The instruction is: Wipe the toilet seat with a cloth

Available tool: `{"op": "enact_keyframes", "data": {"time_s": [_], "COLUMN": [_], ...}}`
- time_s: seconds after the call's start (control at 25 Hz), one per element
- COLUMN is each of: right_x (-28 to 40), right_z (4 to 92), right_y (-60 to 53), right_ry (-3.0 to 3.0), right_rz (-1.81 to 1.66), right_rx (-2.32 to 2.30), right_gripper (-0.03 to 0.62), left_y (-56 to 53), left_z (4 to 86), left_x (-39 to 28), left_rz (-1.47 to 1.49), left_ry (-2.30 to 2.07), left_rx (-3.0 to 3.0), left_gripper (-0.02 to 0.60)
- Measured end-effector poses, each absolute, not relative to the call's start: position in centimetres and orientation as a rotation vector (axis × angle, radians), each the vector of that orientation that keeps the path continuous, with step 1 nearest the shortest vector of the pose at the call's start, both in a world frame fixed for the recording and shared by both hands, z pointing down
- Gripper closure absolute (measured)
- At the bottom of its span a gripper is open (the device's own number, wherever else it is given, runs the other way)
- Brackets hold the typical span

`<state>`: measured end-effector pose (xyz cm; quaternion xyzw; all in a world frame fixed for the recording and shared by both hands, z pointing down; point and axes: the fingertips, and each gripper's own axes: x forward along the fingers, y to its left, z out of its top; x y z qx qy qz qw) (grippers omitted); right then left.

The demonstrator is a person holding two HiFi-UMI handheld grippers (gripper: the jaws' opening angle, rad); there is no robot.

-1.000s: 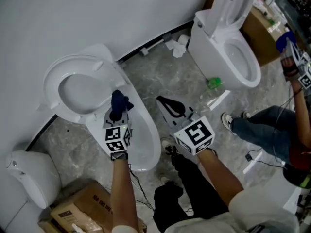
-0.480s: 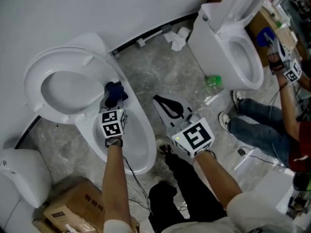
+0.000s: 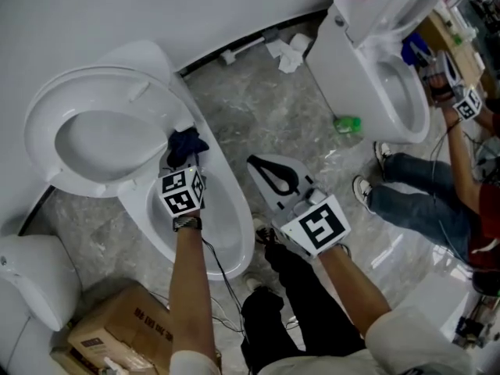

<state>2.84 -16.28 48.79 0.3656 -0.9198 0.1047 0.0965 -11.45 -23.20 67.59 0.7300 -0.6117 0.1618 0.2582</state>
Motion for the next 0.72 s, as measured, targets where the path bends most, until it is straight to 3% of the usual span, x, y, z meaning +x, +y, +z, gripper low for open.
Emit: {"op": "enact_keyframes", "data": {"time_s": [0.72], "right_x": [-0.1], "right_z": [49.1], "right_y": [-15.6], "right_ry": [-2.715], "right_rz": [0.304], "right_rx": [1.043], "right_gripper": [0.565], "left_y": [-15.5], "left_z": [71.0], "left_x": [-21.7], "left_rz": [0.517], "left_ry": [-1.829], "left_rx": [1.68], "left_gripper": [0.538]}}
